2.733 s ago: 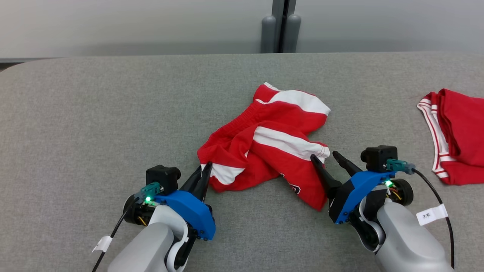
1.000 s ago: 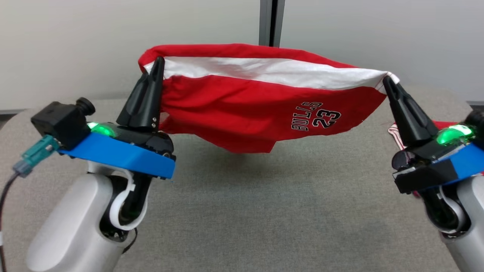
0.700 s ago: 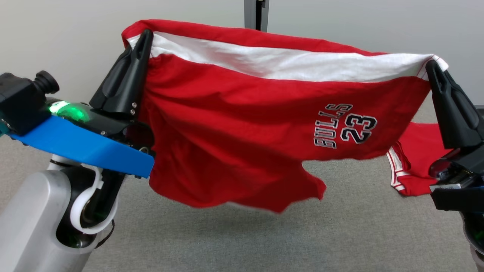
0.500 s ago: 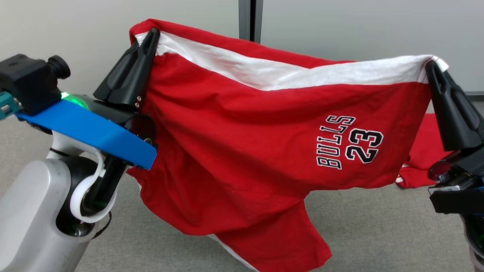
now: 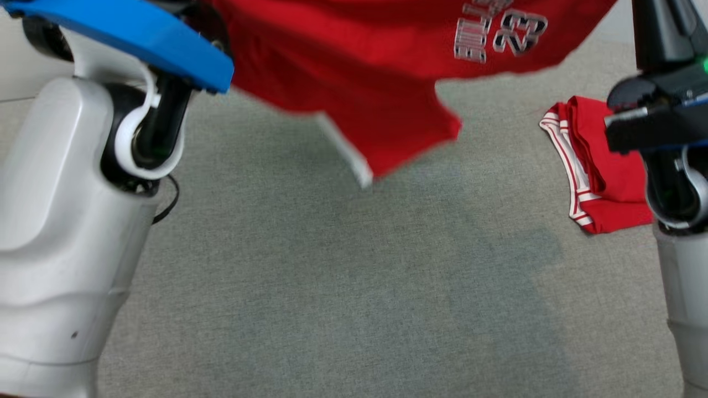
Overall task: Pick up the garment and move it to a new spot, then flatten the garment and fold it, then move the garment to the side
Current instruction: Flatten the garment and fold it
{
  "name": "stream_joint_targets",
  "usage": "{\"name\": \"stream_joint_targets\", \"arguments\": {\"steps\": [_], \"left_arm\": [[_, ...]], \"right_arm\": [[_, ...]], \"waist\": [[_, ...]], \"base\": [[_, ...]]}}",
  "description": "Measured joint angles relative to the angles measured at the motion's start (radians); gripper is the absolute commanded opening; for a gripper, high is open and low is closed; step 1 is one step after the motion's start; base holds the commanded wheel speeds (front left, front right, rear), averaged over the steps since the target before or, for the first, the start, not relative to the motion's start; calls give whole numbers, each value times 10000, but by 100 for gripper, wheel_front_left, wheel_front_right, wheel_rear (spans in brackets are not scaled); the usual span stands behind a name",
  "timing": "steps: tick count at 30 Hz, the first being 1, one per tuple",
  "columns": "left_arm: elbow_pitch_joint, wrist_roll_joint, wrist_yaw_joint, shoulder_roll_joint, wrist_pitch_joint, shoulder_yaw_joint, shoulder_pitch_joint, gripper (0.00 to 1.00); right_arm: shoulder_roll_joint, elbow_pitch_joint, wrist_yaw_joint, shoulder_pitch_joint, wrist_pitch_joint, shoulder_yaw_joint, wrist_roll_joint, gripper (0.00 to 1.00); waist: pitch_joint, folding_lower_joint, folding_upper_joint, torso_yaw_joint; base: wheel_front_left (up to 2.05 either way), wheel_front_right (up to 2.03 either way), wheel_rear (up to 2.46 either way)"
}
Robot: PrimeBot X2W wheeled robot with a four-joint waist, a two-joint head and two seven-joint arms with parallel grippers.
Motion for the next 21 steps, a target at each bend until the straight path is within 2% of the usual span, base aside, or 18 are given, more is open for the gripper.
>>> {"name": "stream_joint_targets", "arguments": {"steps": [4,10,15,21], "left_arm": [[947,-253,-441,-558,-675,75,-149,0],[1383,-366,-880,-658,-1200,-284,1260,0],[972,-558,-938,-583,-1720,-380,2979,0],[138,-635,-750,-493,-2180,-454,4515,0]], "right_arm": [[257,711,0,-348,-732,224,-69,0],[276,685,0,973,-1197,1078,151,0],[163,257,0,2373,-1459,1340,477,0],[190,-201,0,3928,-1674,1049,577,0]], "waist": [[203,-1,1,-28],[425,-2,0,35],[527,-3,0,151],[363,-3,0,331]], "base": [[0,0,0],[0,0,0],[0,0,0],[0,0,0]]}}
